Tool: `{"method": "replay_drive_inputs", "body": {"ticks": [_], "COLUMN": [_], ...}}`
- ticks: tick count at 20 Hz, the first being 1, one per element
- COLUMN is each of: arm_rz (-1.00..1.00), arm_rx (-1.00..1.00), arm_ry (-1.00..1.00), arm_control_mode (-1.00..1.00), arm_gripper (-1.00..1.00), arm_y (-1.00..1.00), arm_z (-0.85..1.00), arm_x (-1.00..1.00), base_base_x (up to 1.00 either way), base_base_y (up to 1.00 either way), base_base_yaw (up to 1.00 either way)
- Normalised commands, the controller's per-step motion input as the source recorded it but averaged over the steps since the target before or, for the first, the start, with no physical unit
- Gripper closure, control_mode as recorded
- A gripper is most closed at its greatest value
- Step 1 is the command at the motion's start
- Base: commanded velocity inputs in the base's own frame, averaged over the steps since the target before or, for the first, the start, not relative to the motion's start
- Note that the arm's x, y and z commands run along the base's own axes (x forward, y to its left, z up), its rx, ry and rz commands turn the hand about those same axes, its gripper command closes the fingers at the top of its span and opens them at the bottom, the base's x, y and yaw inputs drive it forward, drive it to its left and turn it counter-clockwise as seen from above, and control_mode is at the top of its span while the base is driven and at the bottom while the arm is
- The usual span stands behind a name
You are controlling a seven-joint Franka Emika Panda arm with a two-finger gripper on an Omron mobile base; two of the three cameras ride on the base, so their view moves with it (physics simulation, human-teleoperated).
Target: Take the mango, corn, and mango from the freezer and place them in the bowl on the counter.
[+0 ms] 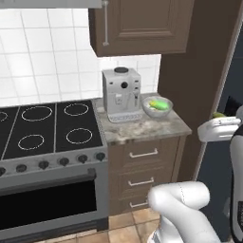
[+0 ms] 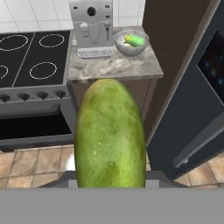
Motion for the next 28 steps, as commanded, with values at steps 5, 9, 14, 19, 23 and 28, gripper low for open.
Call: {"method": "replay_drive_inputs", "body": {"ticks": [5, 9, 14, 19, 23, 28], "arm_rz": [0.00, 0.00, 0.00, 0.00, 0.00, 0.00], "arm_rx": [0.00, 0.00, 0.00, 0.00, 0.02, 0.00], "arm_ry": [0.00, 0.00, 0.00, 0.00, 0.00, 0.00], "arm_control_mode": [1.00, 1.00, 1.00, 1.00, -1.00, -1.00], "arm_gripper": [1.00, 1.00, 1.00, 1.00, 1.00, 1.00], "arm_y": [0.00, 0.00, 0.00, 0.00, -0.34, -0.15], "arm_z": [0.00, 0.00, 0.00, 0.00, -0.31, -0.73], "arm_x": [0.00, 0.00, 0.00, 0.00, 0.42, 0.96], "base_base_x": [0.77, 0.66, 0.66, 0.43, 0.09, 0.00], "base_base_y": [-0.35, -0.30, -0.15, -0.19, -0.07, 0.00], "base_base_yaw": [-0.01, 0.00, 0.00, 0.03, 0.00, 0.00]}}
